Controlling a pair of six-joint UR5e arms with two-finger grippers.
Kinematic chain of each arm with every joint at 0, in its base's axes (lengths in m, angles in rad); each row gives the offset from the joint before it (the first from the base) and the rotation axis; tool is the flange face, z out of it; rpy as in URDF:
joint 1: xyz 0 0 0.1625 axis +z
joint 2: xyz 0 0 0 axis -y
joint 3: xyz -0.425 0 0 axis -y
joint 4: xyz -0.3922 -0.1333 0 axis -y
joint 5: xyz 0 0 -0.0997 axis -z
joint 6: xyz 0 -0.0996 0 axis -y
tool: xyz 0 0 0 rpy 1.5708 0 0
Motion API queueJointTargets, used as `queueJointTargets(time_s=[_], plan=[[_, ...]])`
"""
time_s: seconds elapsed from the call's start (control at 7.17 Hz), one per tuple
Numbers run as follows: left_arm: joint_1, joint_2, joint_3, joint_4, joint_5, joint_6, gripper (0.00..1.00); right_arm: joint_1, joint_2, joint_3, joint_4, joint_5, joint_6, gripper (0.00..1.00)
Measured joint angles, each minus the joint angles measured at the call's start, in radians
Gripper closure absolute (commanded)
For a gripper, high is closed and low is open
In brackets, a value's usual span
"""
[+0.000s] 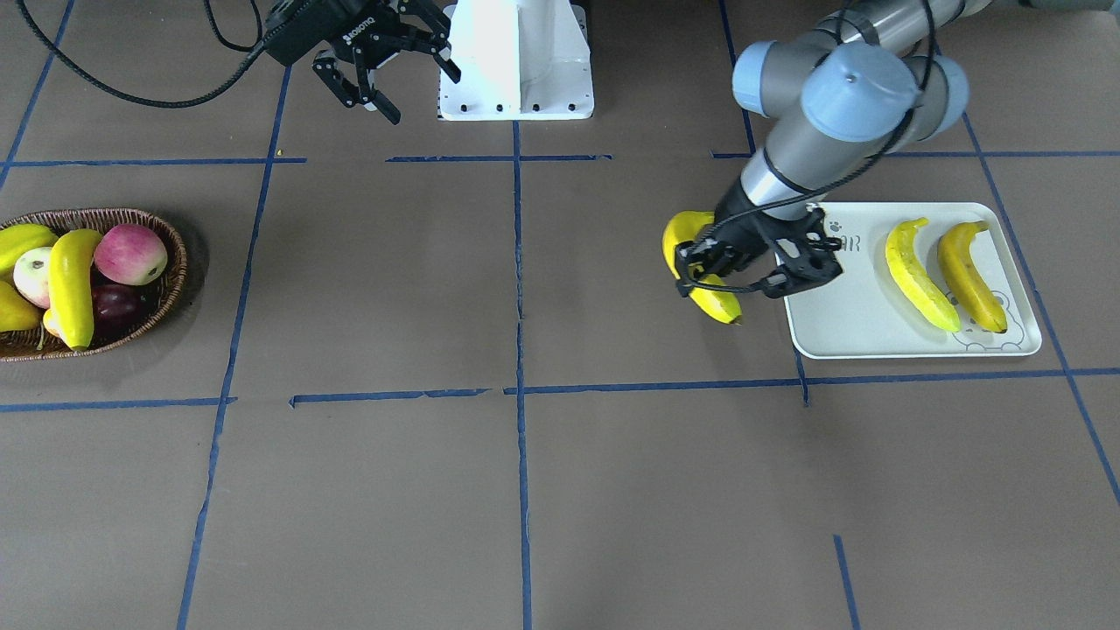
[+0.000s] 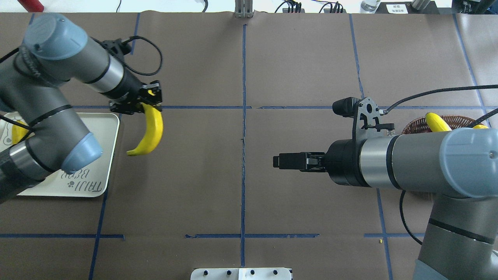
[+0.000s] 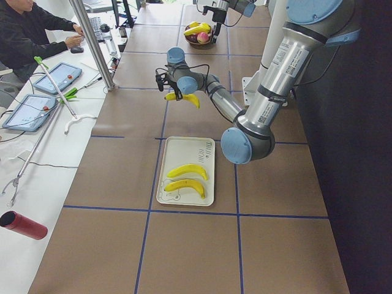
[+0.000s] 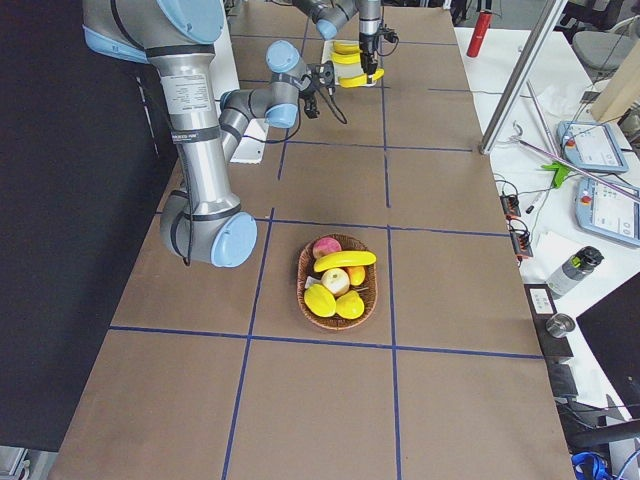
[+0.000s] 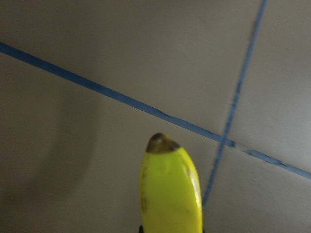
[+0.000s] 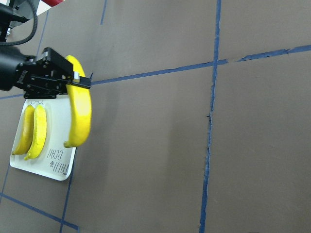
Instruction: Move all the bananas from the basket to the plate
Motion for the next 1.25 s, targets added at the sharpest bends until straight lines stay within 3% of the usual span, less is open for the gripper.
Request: queueJointTargets(time_s=[0.28,0.42,0.7,0.84,0.98,1.25], plan=[[-0.045,0.197,-0.022,0.011,0.001,0.163,1.00,0.013,-0.014,0.003,0.000,0.014,0.000,0.00],[-0.050,0.245,-0.014,0.012,0.004,0.188,1.00,0.016,-0.016,0.001,0.000,0.015,0.000,0.00],[-0.050,0.275,0.017,0.010,0.029,0.200,1.00,0.021,-0.019,0.000,0.000,0.016,0.000,0.00],[-0.050,0.279,0.032,0.009,0.044,0.201,0.89,0.023,-0.019,0.000,0.000,0.016,0.000,0.00],[-0.050,0.285,0.039,0.006,0.055,0.201,0.02,0.027,-0.022,0.000,0.000,0.016,0.000,0.00],[-0.050,0.299,0.038,-0.012,0.072,0.198,0.00,0.044,-0.039,0.002,0.000,0.017,0.000,0.00]])
